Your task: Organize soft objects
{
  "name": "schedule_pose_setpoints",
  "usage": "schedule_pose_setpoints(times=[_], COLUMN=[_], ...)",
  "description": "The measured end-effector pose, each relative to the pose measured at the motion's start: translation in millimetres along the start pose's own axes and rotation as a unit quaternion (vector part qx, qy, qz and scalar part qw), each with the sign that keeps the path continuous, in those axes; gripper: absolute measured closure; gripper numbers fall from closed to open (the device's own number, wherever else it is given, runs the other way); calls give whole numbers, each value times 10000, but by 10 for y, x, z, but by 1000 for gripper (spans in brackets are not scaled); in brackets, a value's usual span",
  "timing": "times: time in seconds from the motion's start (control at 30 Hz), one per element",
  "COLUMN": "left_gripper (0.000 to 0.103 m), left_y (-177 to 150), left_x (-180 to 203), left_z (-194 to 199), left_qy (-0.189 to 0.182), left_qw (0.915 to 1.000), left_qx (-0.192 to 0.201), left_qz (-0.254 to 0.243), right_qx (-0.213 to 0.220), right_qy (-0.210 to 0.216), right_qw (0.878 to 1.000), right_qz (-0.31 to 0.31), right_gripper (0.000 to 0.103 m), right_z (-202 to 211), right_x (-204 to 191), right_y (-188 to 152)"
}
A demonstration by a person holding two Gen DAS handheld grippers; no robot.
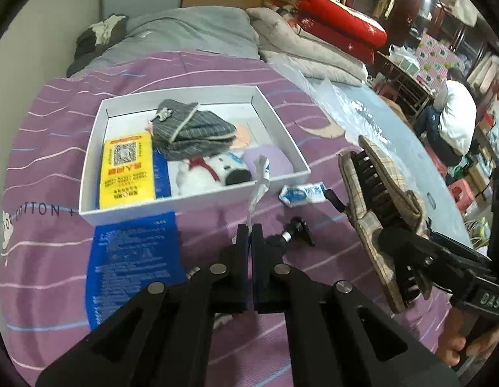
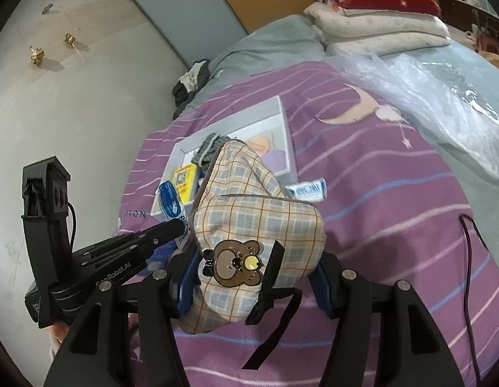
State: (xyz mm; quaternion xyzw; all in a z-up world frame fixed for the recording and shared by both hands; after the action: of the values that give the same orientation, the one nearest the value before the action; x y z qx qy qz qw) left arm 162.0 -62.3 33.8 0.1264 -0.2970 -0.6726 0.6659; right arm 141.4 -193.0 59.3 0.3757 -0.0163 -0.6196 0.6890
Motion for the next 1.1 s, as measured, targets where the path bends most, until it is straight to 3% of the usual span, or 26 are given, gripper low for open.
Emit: schedule_pose_setpoints(times=[0.3, 0.63, 0.83, 0.97, 1.1], left_gripper=[100, 100, 100, 100, 100], left_y=[334, 494, 560, 588, 607], left_x=[-197, -266, -294, -438, -564], left_z=[-58, -377, -551, -654, -657], left_qy=[-387, 99, 133, -178, -214], left_qw=[9988, 9993, 9990, 9973, 9958], left_qx=[-196, -357, -346, -710, -882], left_qz=[224, -34, -269, -6, 95], right_qx=[-405, -933, -1138, -1129, -1098], right_qy=[179, 586, 532, 258, 217], right_qw=[9976, 9924, 9904, 9884, 9885], right_qz=[529, 548, 579, 986, 1012], right_gripper=[44, 44, 44, 44, 44], right_z=[-365, -870, -1102, -1168, -1239], right_x=[-270, -219, -114, -111, -80], right_y=[388, 727, 876, 989, 1160])
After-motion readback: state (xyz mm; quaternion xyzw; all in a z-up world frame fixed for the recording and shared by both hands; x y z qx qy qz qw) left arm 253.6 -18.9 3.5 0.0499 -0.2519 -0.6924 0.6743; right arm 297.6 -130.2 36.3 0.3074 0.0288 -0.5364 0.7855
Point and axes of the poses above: each gripper's, at about its wrist camera, not at the fingertips, and z roughly against the way its jaws point, x to its right, y to its top, the point moved 5 cm from there along -z, roughly the way its jaws point
